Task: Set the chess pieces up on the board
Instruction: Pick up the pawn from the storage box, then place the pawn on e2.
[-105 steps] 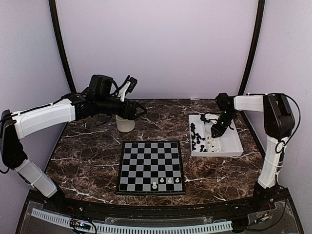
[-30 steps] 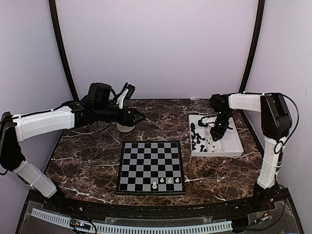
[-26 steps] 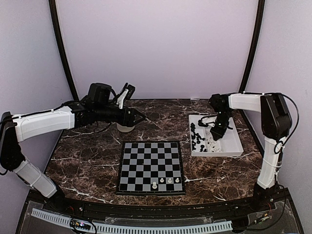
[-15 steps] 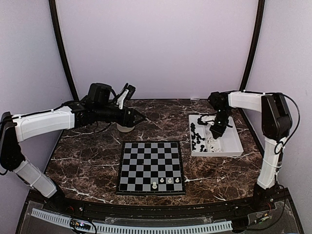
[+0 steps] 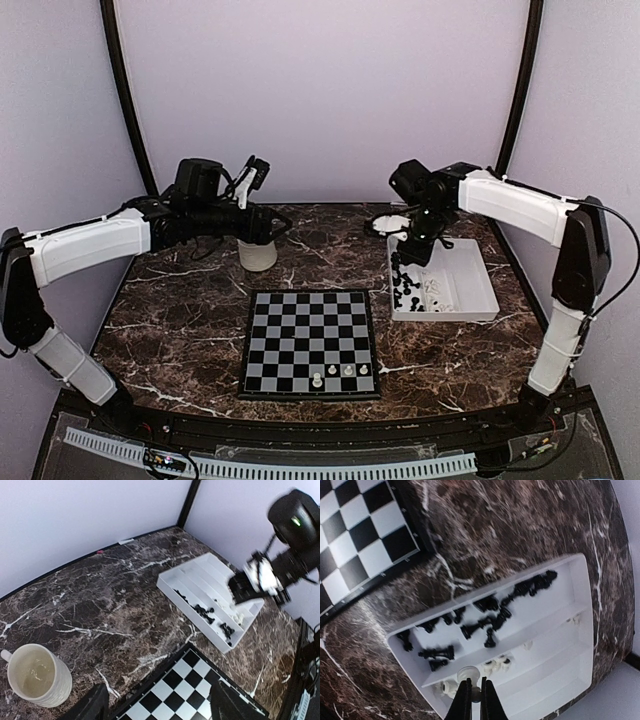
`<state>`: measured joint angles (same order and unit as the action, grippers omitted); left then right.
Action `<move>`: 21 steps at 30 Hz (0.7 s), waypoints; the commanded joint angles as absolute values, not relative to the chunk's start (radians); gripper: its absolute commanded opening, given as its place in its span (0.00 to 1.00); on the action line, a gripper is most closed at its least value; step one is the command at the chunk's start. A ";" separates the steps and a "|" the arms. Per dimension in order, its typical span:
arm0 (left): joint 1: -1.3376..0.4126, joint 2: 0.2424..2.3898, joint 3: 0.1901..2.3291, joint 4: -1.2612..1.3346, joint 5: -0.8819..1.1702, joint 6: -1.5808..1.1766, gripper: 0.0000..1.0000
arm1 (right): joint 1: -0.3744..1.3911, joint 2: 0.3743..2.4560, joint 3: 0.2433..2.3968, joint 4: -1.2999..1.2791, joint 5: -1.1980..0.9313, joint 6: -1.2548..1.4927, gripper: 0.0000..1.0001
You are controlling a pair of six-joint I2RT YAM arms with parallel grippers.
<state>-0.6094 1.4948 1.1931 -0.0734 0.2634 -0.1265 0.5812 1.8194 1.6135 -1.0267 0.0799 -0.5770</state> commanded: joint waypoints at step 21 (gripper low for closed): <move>-0.397 1.379 1.061 0.019 0.229 -0.252 0.73 | 1.202 2.018 1.655 -0.919 0.005 -0.556 0.01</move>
